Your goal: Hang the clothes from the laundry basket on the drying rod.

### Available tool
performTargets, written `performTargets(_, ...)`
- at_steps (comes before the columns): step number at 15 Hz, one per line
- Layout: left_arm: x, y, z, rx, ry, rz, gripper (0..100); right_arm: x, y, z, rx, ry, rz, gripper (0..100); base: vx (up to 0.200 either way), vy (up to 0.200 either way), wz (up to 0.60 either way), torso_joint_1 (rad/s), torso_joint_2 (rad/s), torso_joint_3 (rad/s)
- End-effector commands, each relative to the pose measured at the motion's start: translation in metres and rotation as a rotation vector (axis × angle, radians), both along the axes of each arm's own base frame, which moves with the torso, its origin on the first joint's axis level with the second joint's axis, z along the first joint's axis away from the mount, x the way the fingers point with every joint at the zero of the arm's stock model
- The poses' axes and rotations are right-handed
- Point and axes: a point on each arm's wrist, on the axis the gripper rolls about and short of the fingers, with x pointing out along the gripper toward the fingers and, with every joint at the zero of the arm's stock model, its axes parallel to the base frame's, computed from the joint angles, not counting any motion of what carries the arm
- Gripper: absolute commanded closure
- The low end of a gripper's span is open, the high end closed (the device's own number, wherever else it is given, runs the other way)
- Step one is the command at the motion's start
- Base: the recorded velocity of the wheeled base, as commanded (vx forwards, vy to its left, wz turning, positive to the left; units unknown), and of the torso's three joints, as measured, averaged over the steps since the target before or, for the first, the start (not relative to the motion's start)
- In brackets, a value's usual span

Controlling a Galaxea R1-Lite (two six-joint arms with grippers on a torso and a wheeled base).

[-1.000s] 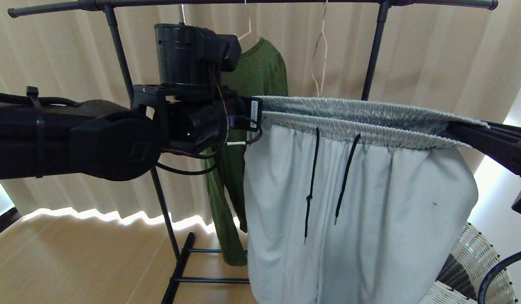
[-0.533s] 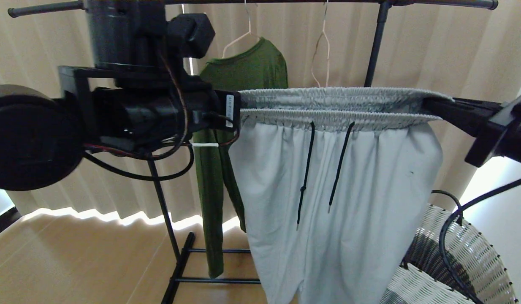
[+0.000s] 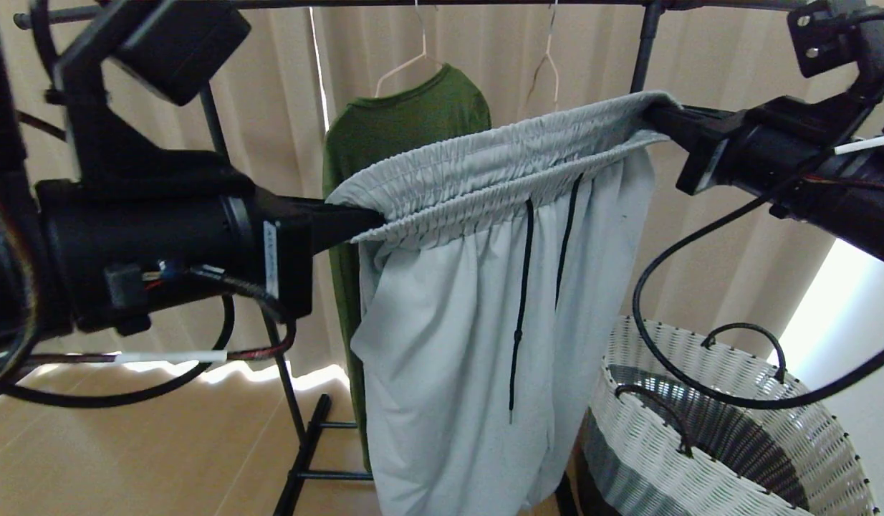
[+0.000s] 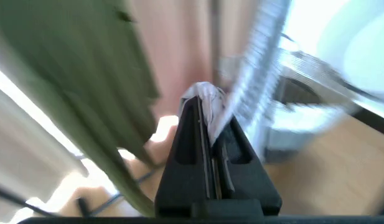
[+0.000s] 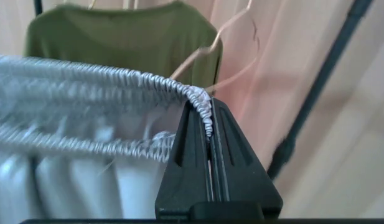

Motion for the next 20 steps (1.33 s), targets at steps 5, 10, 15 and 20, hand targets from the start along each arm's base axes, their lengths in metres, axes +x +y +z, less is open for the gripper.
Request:
performTargets(5, -0.03, 0.009, -0.003, -0.015, -0.012, -0.068, 100, 0.026, 0.011, -0.014, -0.015, 0.038, 0.0, 100, 0.0, 0.0, 0.0, 0.0, 0.0, 0.0)
performTargets(10, 0.008, 0.001, -0.001, 0.026, -0.041, 0.196, 100, 0.001, -0.001, -0.002, -0.011, 0.019, -0.029, 100, 0.0, 0.0, 0.0, 0.0, 0.0, 0.0)
performTargets(15, 0.038, -0.014, 0.023, -0.071, -0.131, 0.282, 100, -0.018, -0.008, 0.013, 0.002, -0.015, -0.033, 100, 0.0, 0.0, 0.0, 0.0, 0.0, 0.0)
performTargets(20, 0.046, -0.021, -0.004, -0.069, -0.09, 0.314, 100, -0.053, -0.02, -0.02, -0.027, 0.067, -0.024, 100, 0.0, 0.0, 0.0, 0.0, 0.0, 0.0)
